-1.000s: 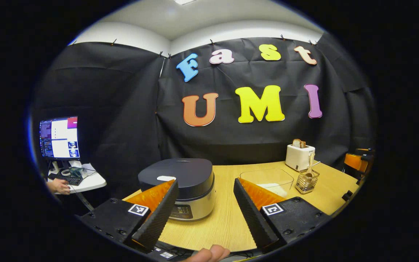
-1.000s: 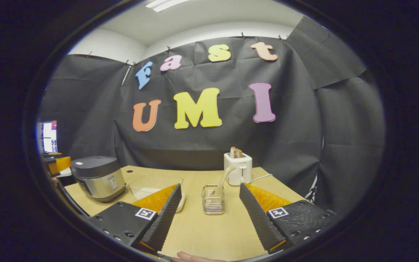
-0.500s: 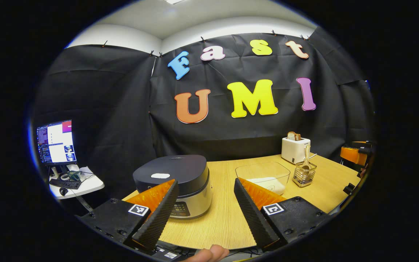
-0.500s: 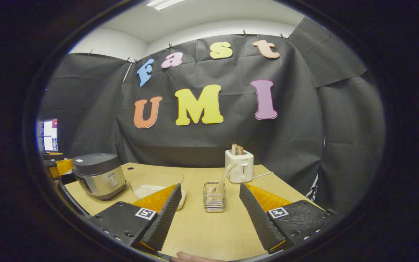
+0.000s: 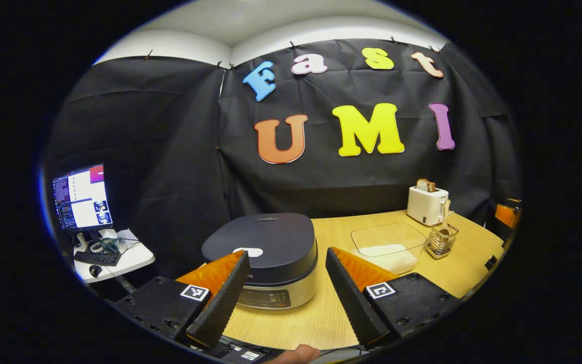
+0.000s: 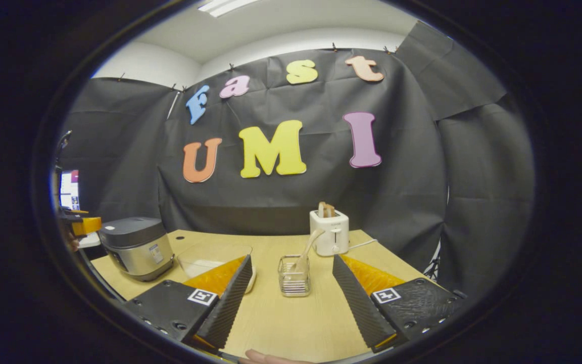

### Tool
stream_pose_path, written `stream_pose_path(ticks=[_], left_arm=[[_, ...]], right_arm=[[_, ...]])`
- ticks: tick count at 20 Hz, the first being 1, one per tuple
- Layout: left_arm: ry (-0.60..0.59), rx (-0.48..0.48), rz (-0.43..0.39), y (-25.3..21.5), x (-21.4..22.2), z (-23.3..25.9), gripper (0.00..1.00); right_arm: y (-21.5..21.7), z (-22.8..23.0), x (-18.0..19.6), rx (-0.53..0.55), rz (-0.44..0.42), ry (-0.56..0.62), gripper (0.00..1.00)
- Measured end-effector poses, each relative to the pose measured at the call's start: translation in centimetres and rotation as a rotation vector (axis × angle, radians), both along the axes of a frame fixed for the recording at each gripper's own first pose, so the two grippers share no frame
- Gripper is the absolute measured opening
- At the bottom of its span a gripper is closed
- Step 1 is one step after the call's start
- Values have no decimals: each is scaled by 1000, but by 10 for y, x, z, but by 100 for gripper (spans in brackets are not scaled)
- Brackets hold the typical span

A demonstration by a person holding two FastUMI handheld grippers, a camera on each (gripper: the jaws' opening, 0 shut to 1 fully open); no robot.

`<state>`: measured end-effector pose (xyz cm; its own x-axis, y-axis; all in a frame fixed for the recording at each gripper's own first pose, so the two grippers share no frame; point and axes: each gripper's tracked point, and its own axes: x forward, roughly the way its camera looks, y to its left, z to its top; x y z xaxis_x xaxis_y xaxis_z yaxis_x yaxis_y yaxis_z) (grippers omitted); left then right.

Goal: Close the left gripper, press the button to open the rice cooker; take a wooden spoon from the chopstick holder with the right hand, scoop a spoonful of rice and pour it into the rice cooker, then put the wooden spoon back into the chopstick holder.

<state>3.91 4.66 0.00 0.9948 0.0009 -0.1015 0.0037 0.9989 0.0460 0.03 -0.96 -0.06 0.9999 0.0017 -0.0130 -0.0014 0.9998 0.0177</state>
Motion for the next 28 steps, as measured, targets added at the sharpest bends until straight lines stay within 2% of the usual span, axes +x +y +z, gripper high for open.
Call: stream_pose_path(ticks=[1,2,3,4,5,6,7,8,9,10,12,13,14,15,16,17,18,20,21,22,23,27,28], left_arm=[[12,-10,-2,6,7,0,95],[28,-26,-6,10,14,1,84],[50,-44,-5,17,22,-1,86],[72,-63,-4,24,28,-2,73],[91,-80,1,30,36,-3,75],[111,-95,0,33,42,-5,65],[135,-109,-2,37,47,-9,65],[162,-123,1,41,51,-13,47],[187,-136,-5,43,54,-18,39],[203,-142,-12,44,57,-20,22],[231,-140,-1,50,61,-26,7],[244,-137,6,52,62,-28,4],[251,-133,7,54,62,-31,3],[258,-129,3,54,64,-33,3],[267,-126,0,54,65,-34,3],[276,-120,-2,54,66,-36,3],[291,-118,1,55,67,-38,3],[304,-99,-9,56,69,-39,3],[321,-101,-11,56,68,-41,3],[344,-103,-15,55,67,-42,3],[376,-99,-18,54,66,-45,3],[410,-24,1,56,67,-46,3],[414,-16,12,56,68,-46,3]], right_arm=[[-1,0,0,2,-3,0,91],[-3,0,-1,5,-5,0,92],[-4,1,0,9,-6,0,92],[-4,1,-1,12,-6,0,92],[-5,1,0,14,-6,1,91],[-5,1,-1,16,-5,0,92],[-5,3,0,18,-6,-1,95],[-6,2,-1,20,-7,-2,95],[-6,4,-1,21,-8,-3,95],[-7,3,-1,22,-8,-4,91],[-9,4,-1,26,-10,-6,91],[-9,5,-1,28,-11,-7,91],[-9,3,-1,30,-10,-5,95],[-8,3,0,31,-9,-2,91],[-9,2,0,32,-8,0,95],[-8,2,1,33,-6,3,95],[-7,1,0,32,-2,4,91],[-6,2,-1,28,0,4,91],[-6,2,-1,27,0,3,95],[-5,2,0,29,1,3,96],[-5,2,0,33,4,4,92],[1,2,-2,38,19,8,91],[3,2,-4,36,22,7,96]])
